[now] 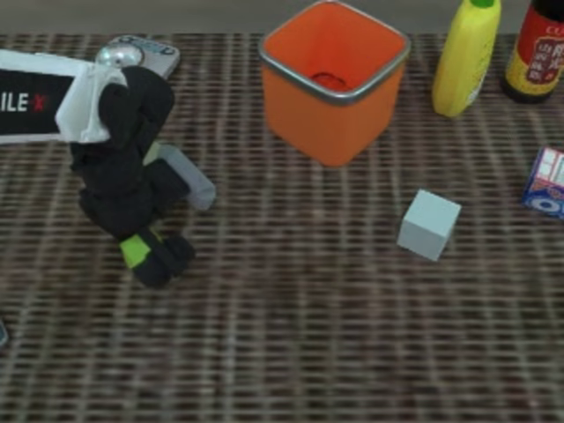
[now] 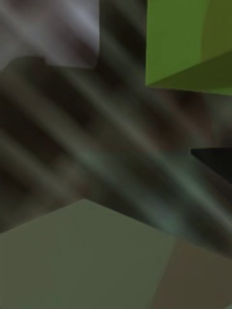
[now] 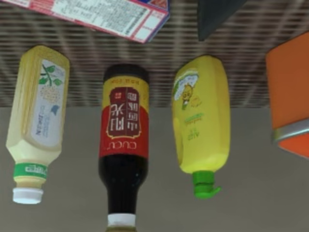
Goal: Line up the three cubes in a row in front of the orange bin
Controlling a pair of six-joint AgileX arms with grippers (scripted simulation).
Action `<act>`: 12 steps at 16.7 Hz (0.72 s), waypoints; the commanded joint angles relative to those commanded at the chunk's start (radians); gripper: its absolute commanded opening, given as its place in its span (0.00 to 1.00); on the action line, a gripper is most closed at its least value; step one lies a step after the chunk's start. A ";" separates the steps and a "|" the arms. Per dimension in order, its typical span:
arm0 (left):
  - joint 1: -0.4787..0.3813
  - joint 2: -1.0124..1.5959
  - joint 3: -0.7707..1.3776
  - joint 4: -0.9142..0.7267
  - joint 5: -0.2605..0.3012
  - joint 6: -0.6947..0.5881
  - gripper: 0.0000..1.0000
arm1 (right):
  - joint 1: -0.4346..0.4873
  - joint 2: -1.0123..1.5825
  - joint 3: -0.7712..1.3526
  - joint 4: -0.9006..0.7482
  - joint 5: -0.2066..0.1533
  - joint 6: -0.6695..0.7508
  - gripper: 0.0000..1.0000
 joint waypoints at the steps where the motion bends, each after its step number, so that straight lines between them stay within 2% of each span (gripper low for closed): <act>1: 0.000 0.000 0.000 0.000 0.000 0.000 0.17 | 0.000 0.000 0.000 0.000 0.000 0.000 1.00; 3: 0.000 0.000 0.000 0.000 0.000 0.000 0.02 | 0.000 0.000 0.000 0.000 0.000 0.000 1.00; 4: 0.000 0.000 0.000 0.000 0.000 0.000 0.00 | 0.000 0.000 0.000 0.000 0.000 0.000 1.00; 11: 0.000 0.000 0.000 0.000 0.000 0.000 0.00 | 0.000 0.000 0.000 0.000 0.000 0.000 1.00; 12: 0.000 -0.040 0.012 -0.025 0.017 -0.011 0.00 | 0.000 0.000 0.000 0.000 0.000 0.000 1.00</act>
